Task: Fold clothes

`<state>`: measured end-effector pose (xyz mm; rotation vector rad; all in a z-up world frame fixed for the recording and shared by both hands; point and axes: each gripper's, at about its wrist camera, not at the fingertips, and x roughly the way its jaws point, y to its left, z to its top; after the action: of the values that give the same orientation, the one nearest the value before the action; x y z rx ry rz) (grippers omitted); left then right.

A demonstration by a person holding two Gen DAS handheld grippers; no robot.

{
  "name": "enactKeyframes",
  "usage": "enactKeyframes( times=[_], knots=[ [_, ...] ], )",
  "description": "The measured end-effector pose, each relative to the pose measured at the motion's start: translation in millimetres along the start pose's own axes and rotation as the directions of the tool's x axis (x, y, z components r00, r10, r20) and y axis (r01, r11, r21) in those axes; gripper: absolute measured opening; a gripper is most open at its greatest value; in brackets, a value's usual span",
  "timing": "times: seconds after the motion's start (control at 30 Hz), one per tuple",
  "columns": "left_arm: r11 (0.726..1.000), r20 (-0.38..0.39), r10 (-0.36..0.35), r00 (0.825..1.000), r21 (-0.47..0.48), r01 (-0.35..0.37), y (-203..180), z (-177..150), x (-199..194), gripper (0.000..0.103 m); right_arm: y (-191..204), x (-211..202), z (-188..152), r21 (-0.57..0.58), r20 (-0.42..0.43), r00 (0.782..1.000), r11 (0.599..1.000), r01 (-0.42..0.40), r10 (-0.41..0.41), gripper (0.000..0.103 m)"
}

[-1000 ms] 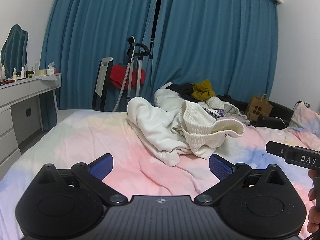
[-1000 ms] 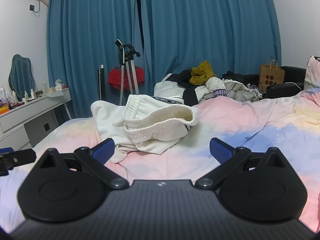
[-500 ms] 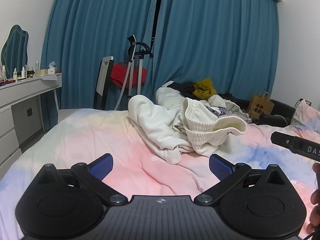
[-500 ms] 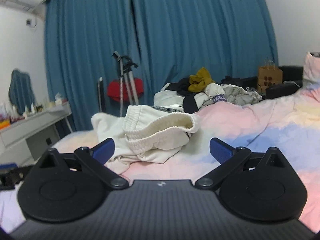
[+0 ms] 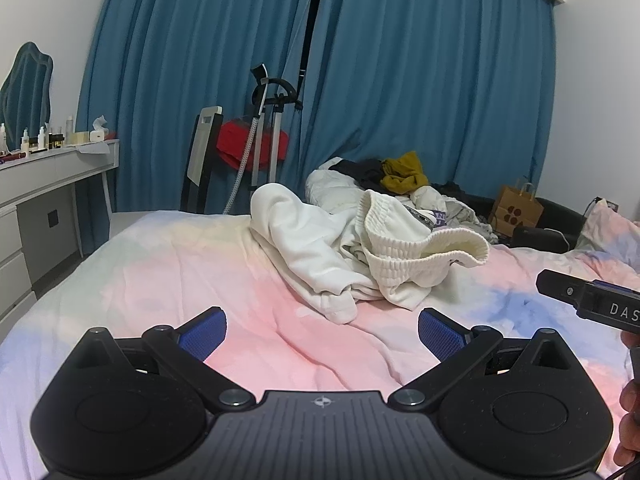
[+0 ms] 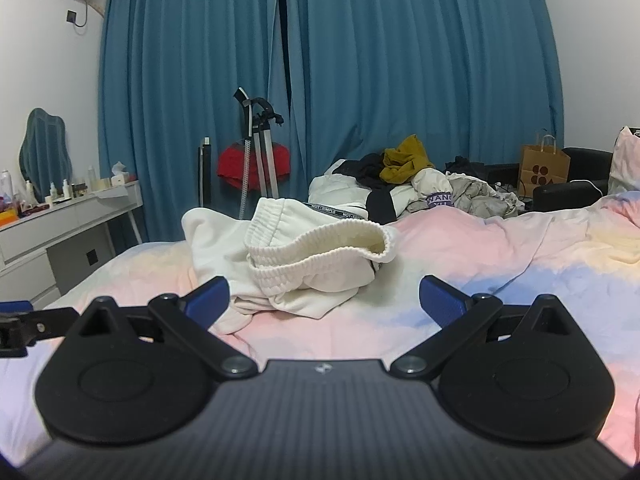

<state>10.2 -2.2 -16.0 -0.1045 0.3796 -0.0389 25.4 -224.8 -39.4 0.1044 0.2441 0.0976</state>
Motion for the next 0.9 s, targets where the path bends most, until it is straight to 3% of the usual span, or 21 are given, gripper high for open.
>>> enactKeyframes(
  times=[0.43, 0.53, 0.77, 0.83, 0.9],
  knots=[
    [0.999, -0.002, 0.038, 0.999, -0.014, -0.038, 3, -3, 2, 0.102, -8, 4, -3, 0.057, -0.022, 0.999, 0.998, -0.031, 0.032, 0.103],
    [0.998, -0.006, 0.044, 0.999, -0.032, -0.044, 6, -3, 4, 0.102, -10, 16, 1, 0.037, -0.034, 0.999, 0.999, 0.005, -0.004, 0.103],
    [0.995, -0.028, 0.018, 0.999, -0.094, -0.021, 17, -2, 28, 0.102, -44, 100, 31, 0.116, -0.095, 0.994, 0.992, 0.057, -0.046, 0.097],
    [0.993, -0.039, 0.011, 0.999, -0.118, -0.015, 22, -2, 39, 0.102, -54, 131, 35, 0.130, -0.127, 0.990, 0.988, 0.082, -0.066, 0.081],
    [0.992, -0.046, -0.007, 0.999, -0.130, 0.001, 26, -4, 50, 0.102, -62, 163, 34, 0.122, -0.170, 0.981, 0.985, 0.120, -0.098, 0.073]
  ],
)
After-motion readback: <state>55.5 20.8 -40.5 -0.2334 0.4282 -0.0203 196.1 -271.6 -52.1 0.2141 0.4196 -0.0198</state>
